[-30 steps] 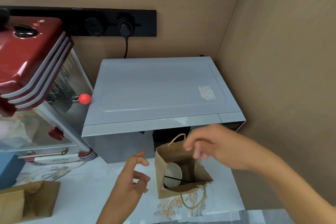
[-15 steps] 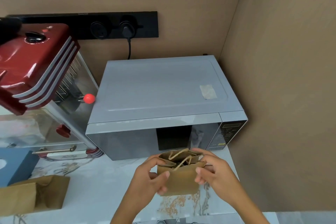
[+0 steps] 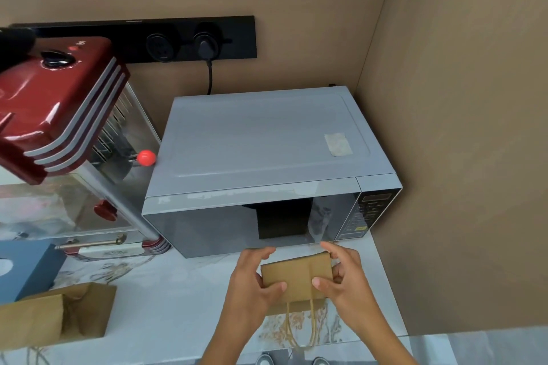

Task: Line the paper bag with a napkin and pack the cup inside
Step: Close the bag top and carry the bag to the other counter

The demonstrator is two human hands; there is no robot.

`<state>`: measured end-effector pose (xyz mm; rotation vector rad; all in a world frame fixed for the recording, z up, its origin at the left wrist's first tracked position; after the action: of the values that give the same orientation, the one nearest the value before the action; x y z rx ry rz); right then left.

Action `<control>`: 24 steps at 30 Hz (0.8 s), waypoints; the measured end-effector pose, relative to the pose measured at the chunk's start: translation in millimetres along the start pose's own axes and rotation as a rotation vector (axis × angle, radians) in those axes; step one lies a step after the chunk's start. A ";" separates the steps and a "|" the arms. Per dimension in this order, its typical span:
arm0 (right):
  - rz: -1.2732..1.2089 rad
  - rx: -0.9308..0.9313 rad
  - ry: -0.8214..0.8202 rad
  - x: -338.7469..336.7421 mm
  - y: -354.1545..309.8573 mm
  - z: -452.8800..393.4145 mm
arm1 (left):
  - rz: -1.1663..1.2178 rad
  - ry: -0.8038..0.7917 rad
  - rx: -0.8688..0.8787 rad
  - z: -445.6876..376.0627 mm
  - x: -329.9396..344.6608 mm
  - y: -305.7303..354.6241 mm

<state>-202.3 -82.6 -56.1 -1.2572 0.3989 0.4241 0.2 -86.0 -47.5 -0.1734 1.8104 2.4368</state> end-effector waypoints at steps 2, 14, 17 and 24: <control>0.025 0.025 0.035 -0.7 9.1 0.7 | -0.050 0.013 0.009 -1.9 -0.1 -3.8; 0.018 -0.023 0.117 -18.3 29.0 26.9 | 0.076 -0.049 -0.007 19.3 8.3 -20.3; 0.006 -0.043 0.123 -36.4 42.6 45.0 | 0.090 -0.078 0.014 39.7 27.0 -17.7; -0.061 -0.099 0.071 -93.6 89.1 91.2 | 0.111 -0.030 -0.005 95.3 94.0 -23.6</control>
<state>-323.0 19.6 -57.7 -1.3804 0.4032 0.3516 -92.2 13.2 -56.8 -0.0377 1.8486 2.5028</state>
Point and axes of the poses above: each hand's wrist, its own z-axis away from the middle knuckle, its own x-axis out of the palm, y = z × x, the point moved 9 cm from there along -z, towards the middle knuckle, and after that the axes turned 14 degrees about z, right-handed, at the moved point
